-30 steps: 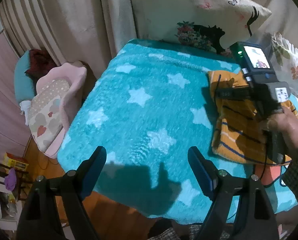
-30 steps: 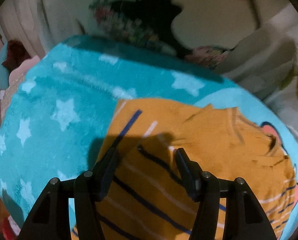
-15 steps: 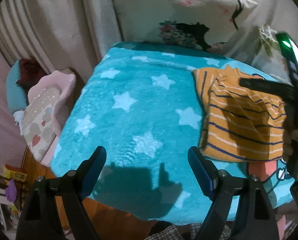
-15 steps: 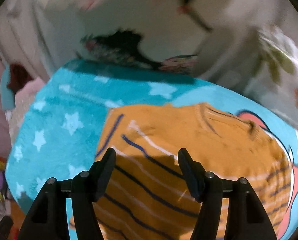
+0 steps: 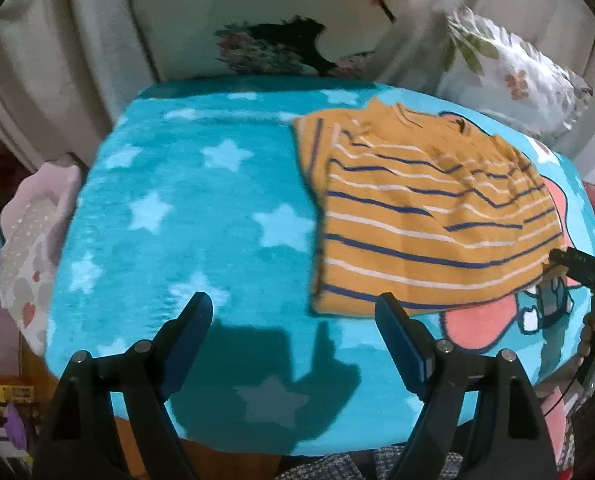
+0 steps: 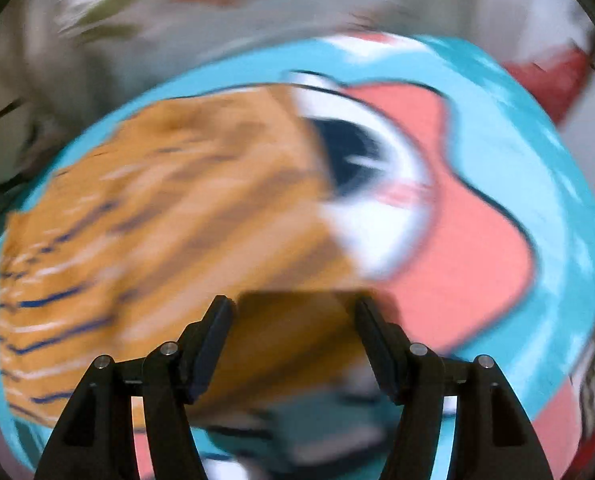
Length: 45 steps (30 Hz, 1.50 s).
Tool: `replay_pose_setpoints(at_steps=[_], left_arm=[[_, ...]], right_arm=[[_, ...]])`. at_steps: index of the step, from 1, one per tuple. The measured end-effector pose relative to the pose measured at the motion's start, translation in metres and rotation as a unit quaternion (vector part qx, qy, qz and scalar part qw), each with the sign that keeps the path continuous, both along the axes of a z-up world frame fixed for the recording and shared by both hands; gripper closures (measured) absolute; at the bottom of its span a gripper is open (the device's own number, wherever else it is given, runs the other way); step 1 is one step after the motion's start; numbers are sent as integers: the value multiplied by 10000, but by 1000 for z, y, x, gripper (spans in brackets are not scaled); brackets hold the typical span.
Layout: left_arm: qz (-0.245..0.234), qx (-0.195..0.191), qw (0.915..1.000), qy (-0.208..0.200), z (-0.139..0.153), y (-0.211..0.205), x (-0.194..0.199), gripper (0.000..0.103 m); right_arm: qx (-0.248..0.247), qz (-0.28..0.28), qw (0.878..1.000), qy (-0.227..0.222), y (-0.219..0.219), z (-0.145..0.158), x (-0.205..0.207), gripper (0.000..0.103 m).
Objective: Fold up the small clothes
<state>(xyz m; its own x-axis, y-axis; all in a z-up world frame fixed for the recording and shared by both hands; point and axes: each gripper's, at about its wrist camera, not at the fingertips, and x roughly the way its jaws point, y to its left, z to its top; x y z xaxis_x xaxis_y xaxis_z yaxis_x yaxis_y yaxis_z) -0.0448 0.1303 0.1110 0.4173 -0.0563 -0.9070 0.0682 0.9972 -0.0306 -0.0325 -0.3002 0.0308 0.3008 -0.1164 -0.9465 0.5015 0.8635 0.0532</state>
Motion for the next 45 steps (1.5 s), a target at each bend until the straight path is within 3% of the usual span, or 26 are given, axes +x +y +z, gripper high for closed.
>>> replay_pose_setpoints(at_steps=[6, 10, 16, 17, 18, 19, 22, 28, 36, 45], left_arm=[[-120, 49, 9999, 45, -1, -33, 3, 20], [-34, 179, 9998, 27, 1, -52, 4, 20], [225, 285, 9993, 113, 2, -88, -3, 20], [262, 291, 9991, 131, 1, -92, -5, 20], [303, 289, 9990, 153, 1, -96, -5, 20], [355, 283, 9988, 174, 1, -99, -6, 20], [549, 220, 9981, 174, 3, -107, -7, 20], [736, 186, 9970, 131, 5, -127, -9, 20], [610, 254, 9977, 139, 6, -161, -11, 20], [500, 372, 9980, 94, 9, -190, -9, 20]], right_arm=[[310, -147, 9988, -341, -29, 16, -24, 35], [727, 111, 9956, -585, -31, 15, -11, 34], [1063, 790, 9904, -396, -22, -9, 27, 36], [1165, 984, 9876, -386, -19, -12, 32, 44], [1155, 1166, 9856, -394, -16, -12, 34, 64], [1107, 1320, 9844, -358, -14, -10, 35, 74], [1124, 1471, 9825, -209, -25, -8, 30, 91], [1546, 1375, 9782, -207, -65, -10, 5, 91], [694, 1649, 9823, -556, -69, 30, 2, 89], [-726, 2168, 9720, -546, -47, 52, 6, 70]])
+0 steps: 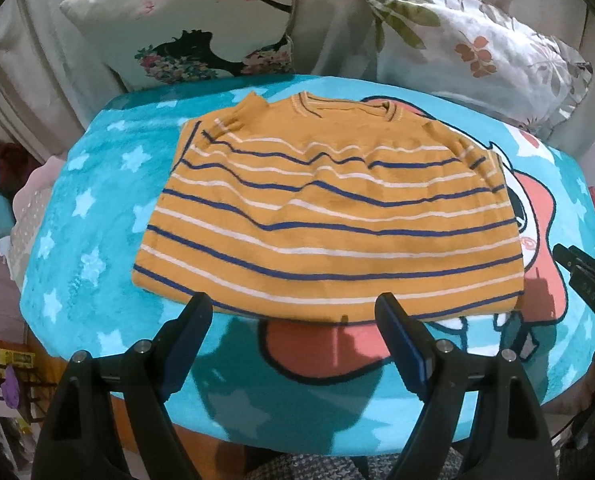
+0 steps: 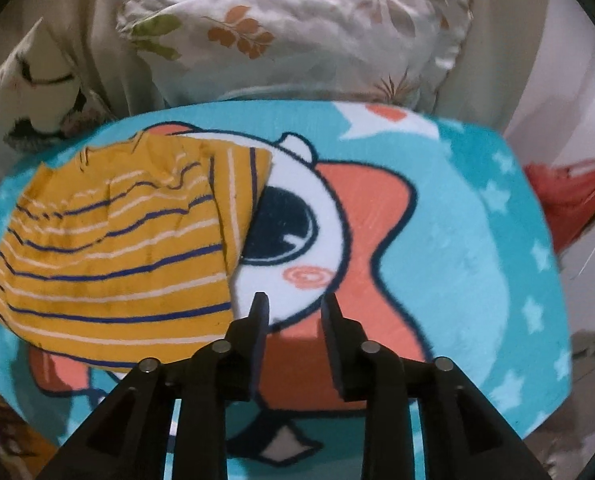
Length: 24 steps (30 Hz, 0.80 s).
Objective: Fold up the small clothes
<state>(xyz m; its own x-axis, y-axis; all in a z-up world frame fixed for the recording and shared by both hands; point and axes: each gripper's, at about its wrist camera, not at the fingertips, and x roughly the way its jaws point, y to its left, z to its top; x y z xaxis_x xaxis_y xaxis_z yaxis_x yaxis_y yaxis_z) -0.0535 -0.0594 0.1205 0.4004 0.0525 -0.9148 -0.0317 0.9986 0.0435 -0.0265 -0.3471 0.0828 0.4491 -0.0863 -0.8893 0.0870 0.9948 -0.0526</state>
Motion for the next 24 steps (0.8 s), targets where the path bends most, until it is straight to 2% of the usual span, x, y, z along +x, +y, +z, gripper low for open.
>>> replay_pose_setpoints(at_steps=[4, 20, 24], left_arm=[[-46, 44, 10000, 32, -2, -8, 0, 20], [11, 57, 10000, 28, -1, -15, 1, 20], [8, -5, 10000, 16, 4, -19, 2, 20]], right_arm=[[-306, 124, 9995, -13, 3, -1, -2, 68], [-517, 158, 9985, 59, 2, -1, 9, 62], [-633, 139, 9979, 4, 3, 9, 10, 55]])
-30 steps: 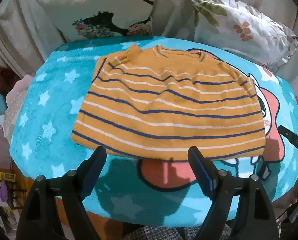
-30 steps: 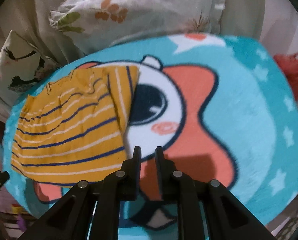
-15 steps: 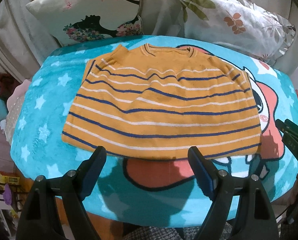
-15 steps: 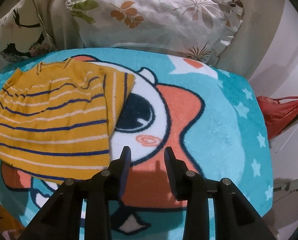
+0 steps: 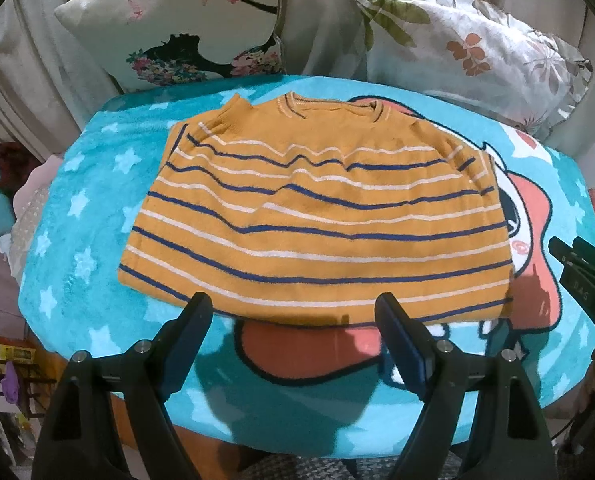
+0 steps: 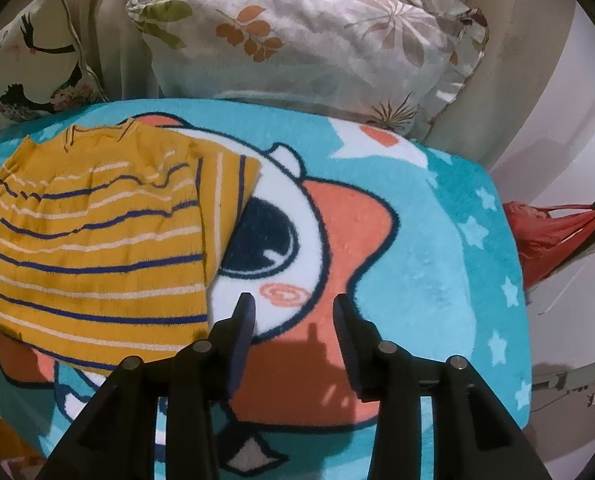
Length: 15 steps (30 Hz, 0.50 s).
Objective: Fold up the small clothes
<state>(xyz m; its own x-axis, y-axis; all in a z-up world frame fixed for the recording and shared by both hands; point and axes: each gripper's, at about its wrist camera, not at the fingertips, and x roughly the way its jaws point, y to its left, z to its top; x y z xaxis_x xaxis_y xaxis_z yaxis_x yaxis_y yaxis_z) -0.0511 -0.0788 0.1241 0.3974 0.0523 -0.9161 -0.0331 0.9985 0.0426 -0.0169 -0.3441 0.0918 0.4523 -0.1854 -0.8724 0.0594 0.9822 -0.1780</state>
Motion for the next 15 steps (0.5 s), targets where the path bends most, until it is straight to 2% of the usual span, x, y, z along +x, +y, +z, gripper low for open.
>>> replay_pose_setpoints(at_steps=[5, 15], left_arm=[[-91, -30, 9999, -79, 9, -12, 3, 20], [-197, -68, 9998, -48, 8, -22, 6, 20]], right_arm=[[-118, 17, 9998, -148, 3, 18, -2, 52], [59, 129, 9992, -381, 8, 48, -8, 48]])
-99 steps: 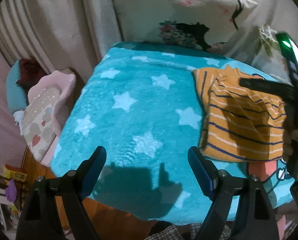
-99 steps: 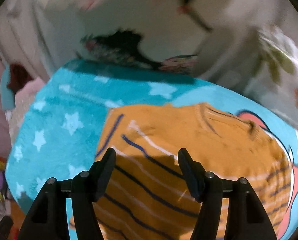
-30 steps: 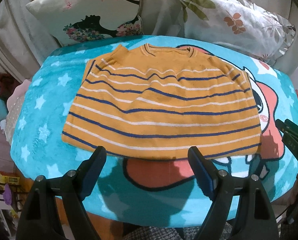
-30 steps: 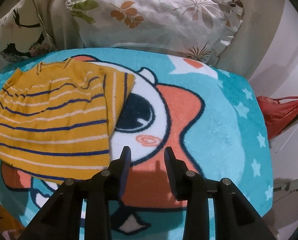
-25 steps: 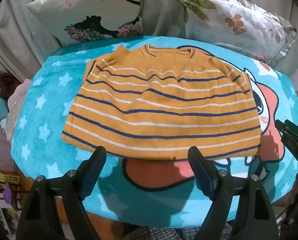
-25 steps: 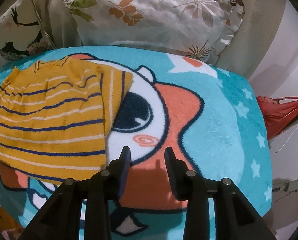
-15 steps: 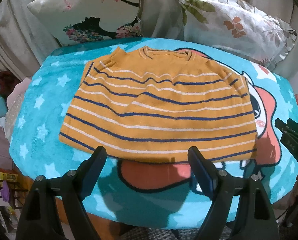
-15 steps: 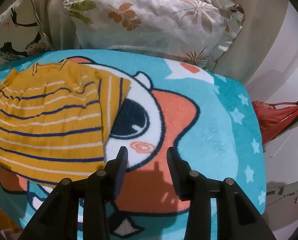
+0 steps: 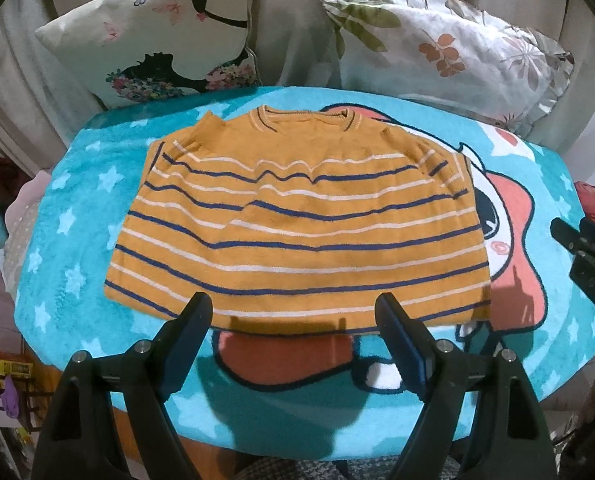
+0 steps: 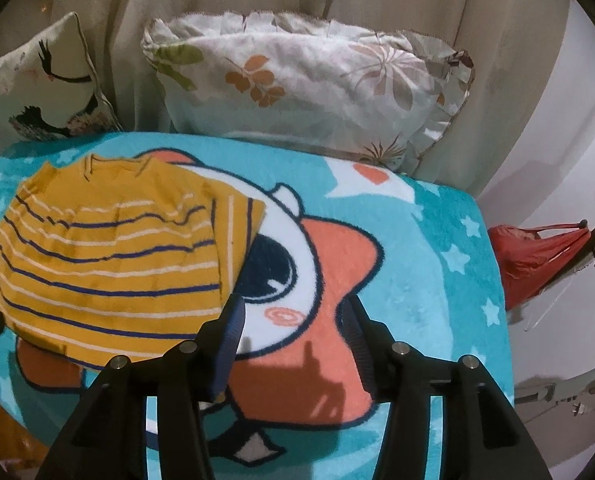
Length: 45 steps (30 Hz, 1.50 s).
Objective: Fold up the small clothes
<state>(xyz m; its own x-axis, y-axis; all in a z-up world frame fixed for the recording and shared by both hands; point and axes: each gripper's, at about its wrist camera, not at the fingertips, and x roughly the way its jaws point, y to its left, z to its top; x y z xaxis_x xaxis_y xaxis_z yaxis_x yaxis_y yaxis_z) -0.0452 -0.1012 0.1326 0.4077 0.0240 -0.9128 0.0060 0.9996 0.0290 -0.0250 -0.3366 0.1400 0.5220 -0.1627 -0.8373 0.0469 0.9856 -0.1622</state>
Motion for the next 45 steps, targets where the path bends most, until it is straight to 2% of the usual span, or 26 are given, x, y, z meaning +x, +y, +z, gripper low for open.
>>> replay_pose_setpoints(at_steps=[10, 21, 32, 38, 45], left_arm=[[59, -39, 10000, 20, -1, 4, -4, 20], [143, -59, 9999, 9, 1, 9, -9, 20], [-44, 558, 9978, -355, 26, -8, -19, 20], [-80, 739, 9961, -467, 31, -11, -21, 20], [-129, 744, 9962, -433, 30, -13, -20, 20]], right_arm=[[398, 63, 9992, 51, 3, 8, -3, 46], [404, 189, 9990, 76, 15, 10, -6, 42], [400, 172, 9990, 119, 14, 8, -6, 41], [380, 233, 9989, 159, 18, 7, -6, 41], [385, 261, 9987, 200, 21, 3, -4, 40]])
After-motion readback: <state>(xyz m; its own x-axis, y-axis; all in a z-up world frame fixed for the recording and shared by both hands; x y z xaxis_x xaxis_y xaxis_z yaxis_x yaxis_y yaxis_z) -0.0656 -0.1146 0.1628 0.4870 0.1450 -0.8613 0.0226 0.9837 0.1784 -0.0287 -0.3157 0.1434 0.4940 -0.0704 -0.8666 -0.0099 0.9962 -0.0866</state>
